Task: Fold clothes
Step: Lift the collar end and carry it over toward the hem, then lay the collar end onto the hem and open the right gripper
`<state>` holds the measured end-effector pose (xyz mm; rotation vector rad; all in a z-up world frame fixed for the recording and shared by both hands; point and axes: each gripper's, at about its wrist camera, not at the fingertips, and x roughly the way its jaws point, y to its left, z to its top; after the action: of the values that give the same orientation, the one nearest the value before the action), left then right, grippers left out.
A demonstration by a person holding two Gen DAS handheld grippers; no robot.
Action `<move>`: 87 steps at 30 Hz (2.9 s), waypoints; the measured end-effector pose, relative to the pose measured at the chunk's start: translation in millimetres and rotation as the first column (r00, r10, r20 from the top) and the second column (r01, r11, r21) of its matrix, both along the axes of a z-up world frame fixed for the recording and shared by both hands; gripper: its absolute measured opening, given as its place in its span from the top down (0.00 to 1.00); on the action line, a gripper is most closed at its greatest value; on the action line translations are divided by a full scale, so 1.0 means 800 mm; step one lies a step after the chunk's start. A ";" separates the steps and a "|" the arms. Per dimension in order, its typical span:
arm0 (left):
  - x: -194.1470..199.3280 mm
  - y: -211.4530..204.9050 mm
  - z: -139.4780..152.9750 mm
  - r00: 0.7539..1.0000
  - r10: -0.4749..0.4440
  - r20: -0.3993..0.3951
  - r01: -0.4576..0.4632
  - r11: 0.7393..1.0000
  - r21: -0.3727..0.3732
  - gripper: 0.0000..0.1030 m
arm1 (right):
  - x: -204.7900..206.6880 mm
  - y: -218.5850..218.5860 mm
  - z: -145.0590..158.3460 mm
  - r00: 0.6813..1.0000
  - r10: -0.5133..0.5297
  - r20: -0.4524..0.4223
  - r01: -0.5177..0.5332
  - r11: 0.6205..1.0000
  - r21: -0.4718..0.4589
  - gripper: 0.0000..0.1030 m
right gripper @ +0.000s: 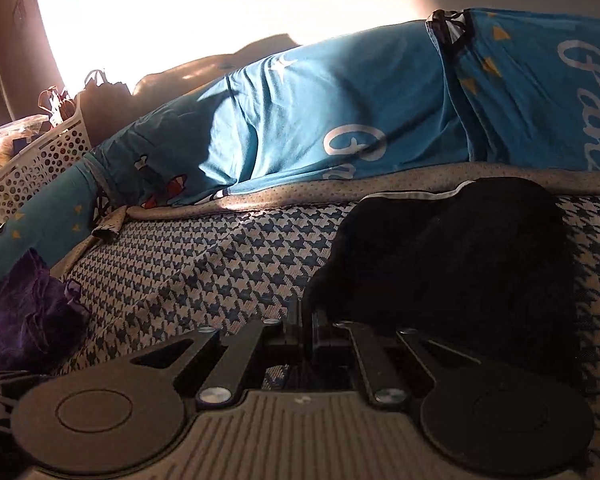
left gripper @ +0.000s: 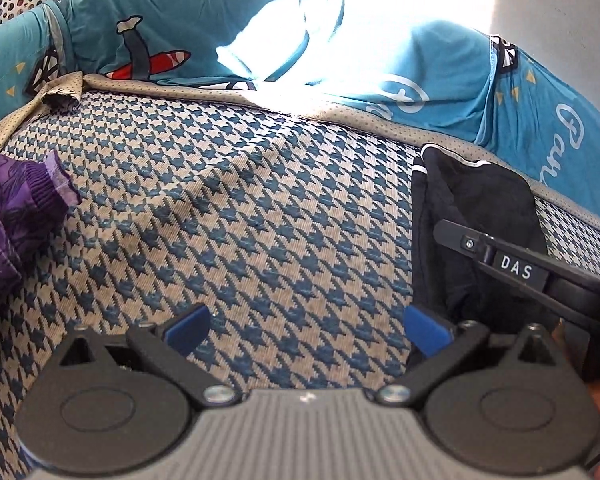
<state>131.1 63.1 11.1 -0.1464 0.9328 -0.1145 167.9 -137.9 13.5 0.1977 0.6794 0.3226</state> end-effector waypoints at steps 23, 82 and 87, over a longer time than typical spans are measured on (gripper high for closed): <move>0.014 -0.026 0.005 1.000 0.014 0.022 -0.014 1.000 -0.005 0.00 | -0.043 -0.085 0.044 0.999 -0.019 -0.030 0.021 0.997 0.080 0.72; -0.010 -0.093 -0.006 0.992 -0.097 0.084 0.080 0.981 0.179 0.00 | -0.234 -0.194 0.030 0.959 -0.214 -0.186 0.212 0.977 -0.031 0.64; -0.040 -0.067 -0.001 0.994 -0.081 0.078 0.069 0.986 0.154 0.00 | -0.275 -0.207 0.026 0.927 -0.322 -0.192 0.320 0.946 -0.039 0.56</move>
<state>98.8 9.8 10.6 0.0342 0.8598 -0.1182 -52.0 -303.5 34.2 0.3332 0.8297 -0.0158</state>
